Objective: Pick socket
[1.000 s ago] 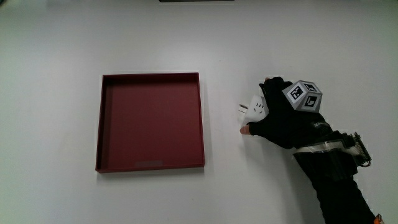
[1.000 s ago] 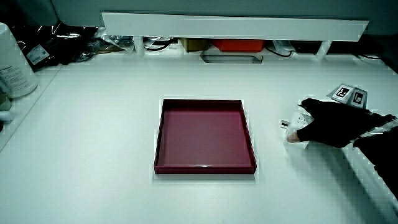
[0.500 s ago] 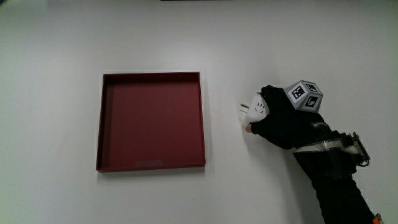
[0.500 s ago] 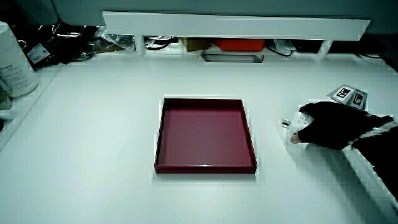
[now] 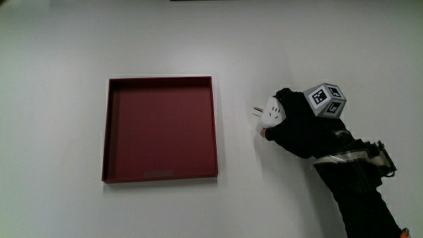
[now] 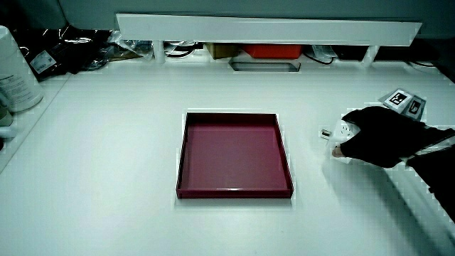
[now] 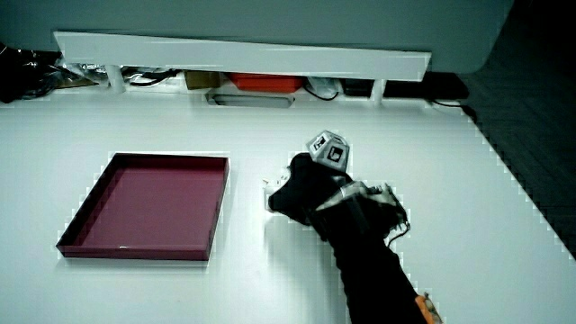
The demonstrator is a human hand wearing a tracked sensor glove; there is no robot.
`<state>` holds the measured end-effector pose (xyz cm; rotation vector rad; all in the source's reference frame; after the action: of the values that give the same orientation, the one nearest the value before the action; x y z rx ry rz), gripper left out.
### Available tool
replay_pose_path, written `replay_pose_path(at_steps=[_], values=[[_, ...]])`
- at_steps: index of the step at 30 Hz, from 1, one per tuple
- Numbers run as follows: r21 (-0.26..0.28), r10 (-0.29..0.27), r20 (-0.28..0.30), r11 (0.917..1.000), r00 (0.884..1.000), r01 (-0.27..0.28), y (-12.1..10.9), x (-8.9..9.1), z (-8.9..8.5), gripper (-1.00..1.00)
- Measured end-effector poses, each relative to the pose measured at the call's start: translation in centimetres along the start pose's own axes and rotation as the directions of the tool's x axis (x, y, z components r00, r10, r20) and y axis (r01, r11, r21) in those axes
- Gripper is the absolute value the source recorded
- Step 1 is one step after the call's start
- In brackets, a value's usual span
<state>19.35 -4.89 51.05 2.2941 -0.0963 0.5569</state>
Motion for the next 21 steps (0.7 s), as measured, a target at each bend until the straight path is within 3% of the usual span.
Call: replay_pose_path(at_steps=[12,18,21], values=[[0.074,0.008,-0.031,0.9972,0.999,-0.006,0.0,0.7,-0.1,0.95],[0.117,0.061,-0.021,0.9914,0.998,-0.058,-1.1,-0.7,1.1,1.00],[0.148,0.124,-0.013,0.9816,0.992,-0.121,-2.2,-2.5,2.3,1.00]])
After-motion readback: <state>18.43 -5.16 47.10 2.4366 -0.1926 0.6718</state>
